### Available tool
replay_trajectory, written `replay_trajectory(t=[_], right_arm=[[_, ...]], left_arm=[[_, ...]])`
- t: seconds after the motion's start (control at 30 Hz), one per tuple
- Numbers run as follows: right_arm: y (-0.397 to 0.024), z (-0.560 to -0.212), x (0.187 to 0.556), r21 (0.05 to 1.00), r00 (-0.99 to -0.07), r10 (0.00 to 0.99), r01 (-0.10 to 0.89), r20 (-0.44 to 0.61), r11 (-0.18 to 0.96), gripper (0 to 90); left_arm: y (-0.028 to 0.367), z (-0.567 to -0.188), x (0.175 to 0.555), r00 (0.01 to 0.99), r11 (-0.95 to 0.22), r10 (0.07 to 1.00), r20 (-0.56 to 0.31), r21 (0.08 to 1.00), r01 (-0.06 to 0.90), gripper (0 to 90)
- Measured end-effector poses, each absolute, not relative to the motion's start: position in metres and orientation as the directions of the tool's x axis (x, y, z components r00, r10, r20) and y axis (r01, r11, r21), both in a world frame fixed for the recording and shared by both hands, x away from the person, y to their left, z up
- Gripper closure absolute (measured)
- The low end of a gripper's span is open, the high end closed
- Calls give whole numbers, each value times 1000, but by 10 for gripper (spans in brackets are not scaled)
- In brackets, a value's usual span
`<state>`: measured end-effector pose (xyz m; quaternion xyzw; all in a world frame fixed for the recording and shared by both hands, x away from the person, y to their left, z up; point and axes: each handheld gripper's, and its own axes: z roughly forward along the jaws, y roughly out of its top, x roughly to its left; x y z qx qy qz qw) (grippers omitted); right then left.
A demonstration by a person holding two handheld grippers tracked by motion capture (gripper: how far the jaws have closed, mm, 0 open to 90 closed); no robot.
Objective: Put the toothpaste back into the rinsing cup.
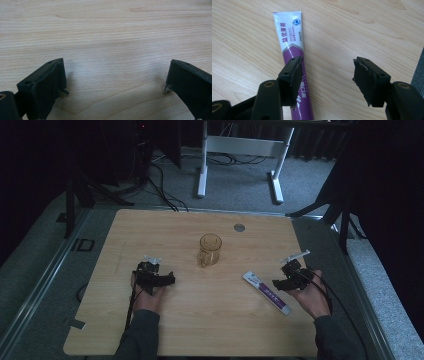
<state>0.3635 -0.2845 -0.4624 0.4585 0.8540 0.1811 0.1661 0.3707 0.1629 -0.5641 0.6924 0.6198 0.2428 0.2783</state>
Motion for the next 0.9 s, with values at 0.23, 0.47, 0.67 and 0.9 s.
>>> replay_trajectory(t=[0.23, 0.47, 0.67, 0.9], right_arm=[[-280, -465, 367, 426, -543, 832, 729, -114, 535, 400], [-276, -467, 368, 403, -562, 821, 730, -104, 551, 413], [-274, -466, 371, 397, -564, 821, 735, -94, 550, 418], [-273, -468, 374, 374, -573, 813, 736, -100, 564, 432]], left_arm=[[163, -564, 371, 114, -77, 993, -8, 686, 723, 23], [163, -564, 371, 114, -77, 993, -9, 686, 723, 23], [163, -564, 371, 114, -77, 993, -9, 686, 723, 23], [163, -564, 371, 114, -77, 993, -9, 686, 723, 23]])
